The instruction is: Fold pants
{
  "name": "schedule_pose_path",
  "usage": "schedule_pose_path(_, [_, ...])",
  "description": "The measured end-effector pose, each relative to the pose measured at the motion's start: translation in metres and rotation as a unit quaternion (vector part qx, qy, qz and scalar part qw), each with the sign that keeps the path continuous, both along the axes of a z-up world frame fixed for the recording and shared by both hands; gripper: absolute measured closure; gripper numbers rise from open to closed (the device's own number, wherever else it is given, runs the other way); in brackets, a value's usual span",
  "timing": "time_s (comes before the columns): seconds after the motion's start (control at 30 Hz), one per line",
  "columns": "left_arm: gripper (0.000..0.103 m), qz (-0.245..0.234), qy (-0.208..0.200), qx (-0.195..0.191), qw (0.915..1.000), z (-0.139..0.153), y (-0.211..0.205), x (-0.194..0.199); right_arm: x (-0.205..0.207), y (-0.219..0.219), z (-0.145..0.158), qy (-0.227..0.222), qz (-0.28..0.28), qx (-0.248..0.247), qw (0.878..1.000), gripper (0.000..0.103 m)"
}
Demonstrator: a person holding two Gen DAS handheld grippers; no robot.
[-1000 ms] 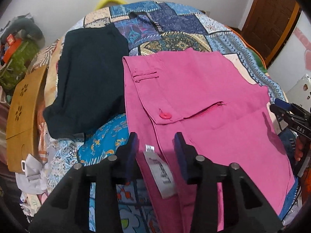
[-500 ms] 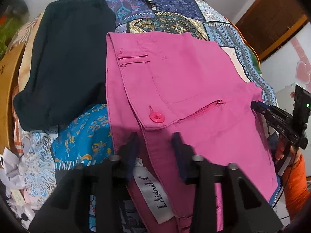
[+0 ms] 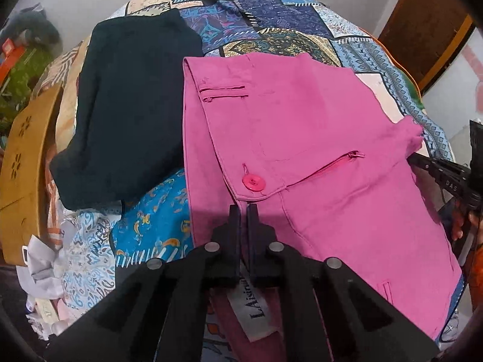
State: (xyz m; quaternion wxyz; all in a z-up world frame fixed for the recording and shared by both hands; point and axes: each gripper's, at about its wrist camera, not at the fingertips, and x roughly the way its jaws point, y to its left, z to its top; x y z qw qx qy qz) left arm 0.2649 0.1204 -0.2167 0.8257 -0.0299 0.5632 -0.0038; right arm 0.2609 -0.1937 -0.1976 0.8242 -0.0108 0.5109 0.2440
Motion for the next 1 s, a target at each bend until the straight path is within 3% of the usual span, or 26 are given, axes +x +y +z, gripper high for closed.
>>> schedule_pose_path(0.17, [0.091, -0.016, 0.001, 0.004, 0.9999, 0.007, -0.003, -0.003, -0.005, 0.003, 0.005, -0.005, 0.009, -0.001, 1.0, 0.102])
schedule_pose_path(0.33, [0.069, -0.007, -0.024, -0.003, 0.9997, 0.022, 0.004, -0.002, -0.017, -0.001, 0.023, -0.026, 0.015, 0.006, 1.0, 0.099])
schedule_pose_path(0.4, [0.068, 0.0, -0.029, -0.007, 0.9996, 0.027, 0.009, 0.003, -0.017, -0.005, 0.032, -0.032, 0.01, 0.014, 0.999, 0.094])
schedule_pose_path(0.53, [0.068, 0.007, -0.025, -0.023, 0.9994, 0.027, 0.017, 0.019, -0.012, -0.01, 0.048, -0.053, -0.006, 0.03, 0.998, 0.071])
schedule_pose_path(0.6, [0.068, 0.01, -0.018, -0.03, 0.9993, 0.023, 0.019, 0.028, -0.007, -0.012, 0.052, -0.064, -0.017, 0.034, 0.997, 0.065])
schedule_pose_path(0.77, [0.068, 0.018, 0.006, -0.054, 0.9983, 0.006, 0.025, 0.048, 0.011, -0.013, 0.048, -0.063, -0.039, 0.036, 0.997, 0.064])
schedule_pose_path(1.0, [0.068, 0.027, 0.029, -0.102, 0.994, -0.014, 0.032, 0.059, 0.033, -0.013, 0.019, -0.016, -0.054, 0.04, 0.998, 0.064])
